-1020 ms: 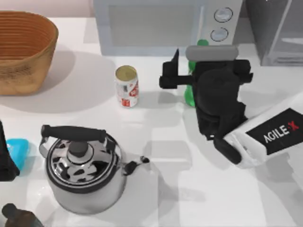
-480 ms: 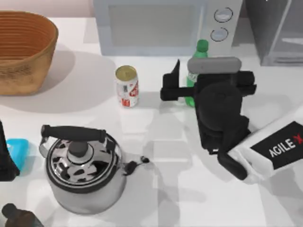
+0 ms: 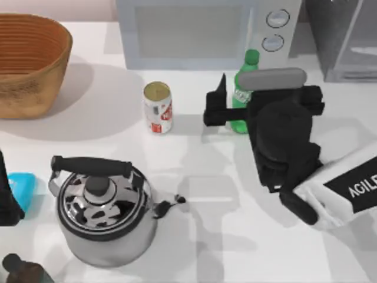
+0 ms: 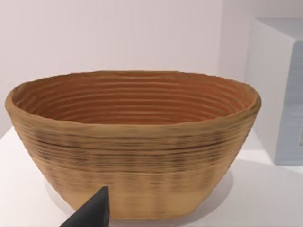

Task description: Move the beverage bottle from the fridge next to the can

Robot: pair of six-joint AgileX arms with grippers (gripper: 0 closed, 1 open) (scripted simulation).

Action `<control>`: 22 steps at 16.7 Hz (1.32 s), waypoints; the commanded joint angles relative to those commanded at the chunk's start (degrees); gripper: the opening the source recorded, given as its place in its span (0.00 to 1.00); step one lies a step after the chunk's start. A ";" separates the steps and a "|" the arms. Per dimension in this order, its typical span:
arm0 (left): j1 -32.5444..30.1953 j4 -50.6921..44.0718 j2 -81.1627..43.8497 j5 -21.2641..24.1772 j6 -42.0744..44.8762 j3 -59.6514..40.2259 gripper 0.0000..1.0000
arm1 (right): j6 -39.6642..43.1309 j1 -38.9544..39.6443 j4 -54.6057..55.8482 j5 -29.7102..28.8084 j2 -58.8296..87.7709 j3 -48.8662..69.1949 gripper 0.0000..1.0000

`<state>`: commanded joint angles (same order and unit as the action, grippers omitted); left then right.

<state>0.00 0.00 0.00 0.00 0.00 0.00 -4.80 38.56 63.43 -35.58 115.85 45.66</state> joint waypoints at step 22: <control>0.00 0.00 0.00 0.00 0.00 0.00 1.00 | 4.10 -37.05 -58.64 35.81 -110.35 -43.74 1.00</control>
<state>0.00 0.00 0.00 0.00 0.00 0.00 -0.70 1.51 4.80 0.24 5.50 1.92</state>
